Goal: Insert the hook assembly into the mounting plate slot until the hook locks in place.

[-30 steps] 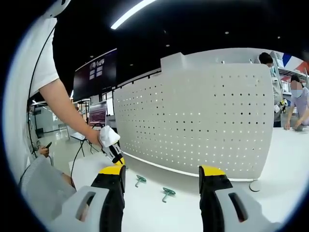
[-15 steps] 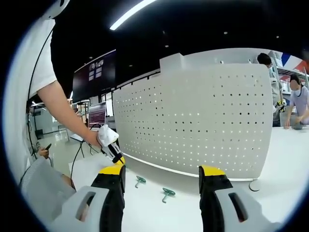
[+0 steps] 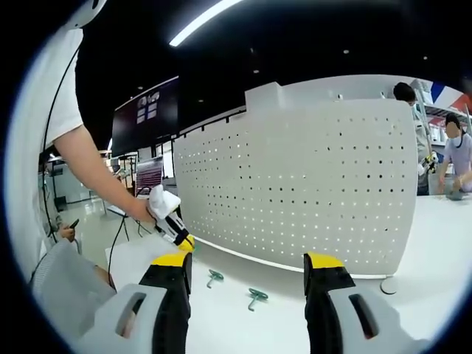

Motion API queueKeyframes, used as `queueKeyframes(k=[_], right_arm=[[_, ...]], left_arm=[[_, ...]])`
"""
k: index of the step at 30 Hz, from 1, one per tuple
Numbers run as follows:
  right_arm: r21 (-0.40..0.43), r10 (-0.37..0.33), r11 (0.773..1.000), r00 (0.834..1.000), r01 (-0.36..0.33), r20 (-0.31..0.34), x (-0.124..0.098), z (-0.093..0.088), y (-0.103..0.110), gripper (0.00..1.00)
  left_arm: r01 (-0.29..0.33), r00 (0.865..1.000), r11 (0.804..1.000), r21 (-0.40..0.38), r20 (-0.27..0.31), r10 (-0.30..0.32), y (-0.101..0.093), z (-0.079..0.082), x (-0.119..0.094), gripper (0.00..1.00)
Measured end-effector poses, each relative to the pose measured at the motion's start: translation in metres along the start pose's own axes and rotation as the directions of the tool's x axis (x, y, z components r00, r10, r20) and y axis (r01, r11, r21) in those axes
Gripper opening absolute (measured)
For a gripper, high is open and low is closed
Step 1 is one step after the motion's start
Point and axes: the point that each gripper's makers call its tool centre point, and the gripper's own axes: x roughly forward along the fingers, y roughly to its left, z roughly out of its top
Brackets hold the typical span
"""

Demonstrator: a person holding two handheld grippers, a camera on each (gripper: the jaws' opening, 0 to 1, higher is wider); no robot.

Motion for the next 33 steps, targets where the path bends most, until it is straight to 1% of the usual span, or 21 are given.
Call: queueKeyframes(k=[1, 6, 8, 14, 17, 19, 21, 26, 30, 31, 33], right_arm=[[0.0, 0.0, 1.0, 1.0, 0.0, 0.001, 0.0, 0.0, 0.0, 0.59], [0.003, 0.003, 1.0, 1.0, -0.003, 0.004, 0.0, 0.0, 0.002, 0.59], [0.001, 0.006, 1.0, 1.0, -0.006, 0.005, 0.0, 0.001, 0.003, 0.59], [0.005, 0.007, 1.0, 1.0, -0.007, 0.013, 0.0, 0.004, 0.003, 0.59], [0.002, 0.01, 1.0, 1.0, -0.01, 0.02, 0.0, 0.008, 0.005, 0.59], [0.001, 0.012, 1.0, 1.0, -0.012, 0.022, 0.001, 0.009, 0.005, 0.59], [-0.001, 0.013, 1.0, 1.0, -0.013, 0.024, 0.001, 0.011, 0.006, 0.59], [0.0, 0.017, 1.0, 0.999, -0.017, 0.034, 0.001, 0.015, 0.008, 0.59], [-0.002, 0.019, 1.0, 0.999, -0.019, 0.04, 0.001, 0.017, 0.01, 0.59], [0.0, 0.02, 1.0, 0.999, -0.02, 0.041, 0.001, 0.018, 0.01, 0.59], [0.005, 0.02, 1.0, 0.999, -0.021, 0.042, 0.0, 0.018, 0.011, 0.58]], left_arm=[[-0.004, 1.0, 1.0, -0.007, 0.015, 0.004, -0.002, 0.004, -0.002, 0.02], [-0.022, 0.999, 0.999, -0.026, 0.044, 0.023, -0.003, 0.008, -0.003, 0.02], [-0.034, 0.997, 0.998, -0.061, 0.066, 0.038, -0.002, 0.011, -0.006, 0.02], [-0.06, 0.989, 0.993, -0.097, 0.132, 0.073, -0.003, 0.026, -0.014, 0.02], [-0.067, 0.985, 0.992, -0.109, 0.149, 0.083, -0.002, 0.03, -0.017, 0.02], [-0.073, 0.981, 0.989, -0.132, 0.171, 0.095, -0.002, 0.035, -0.02, 0.02], [-0.079, 0.976, 0.988, -0.135, 0.192, 0.105, -0.003, 0.041, -0.023, 0.02], [-0.091, 0.96, 0.981, -0.172, 0.246, 0.132, -0.003, 0.055, -0.031, 0.02], [-0.097, 0.946, 0.977, -0.192, 0.289, 0.15, -0.004, 0.067, -0.039, 0.02], [-0.096, 0.939, 0.975, -0.2, 0.307, 0.156, -0.005, 0.071, -0.041, 0.02], [-0.099, 0.931, 0.972, -0.214, 0.325, 0.166, -0.006, 0.076, -0.044, 0.02]])
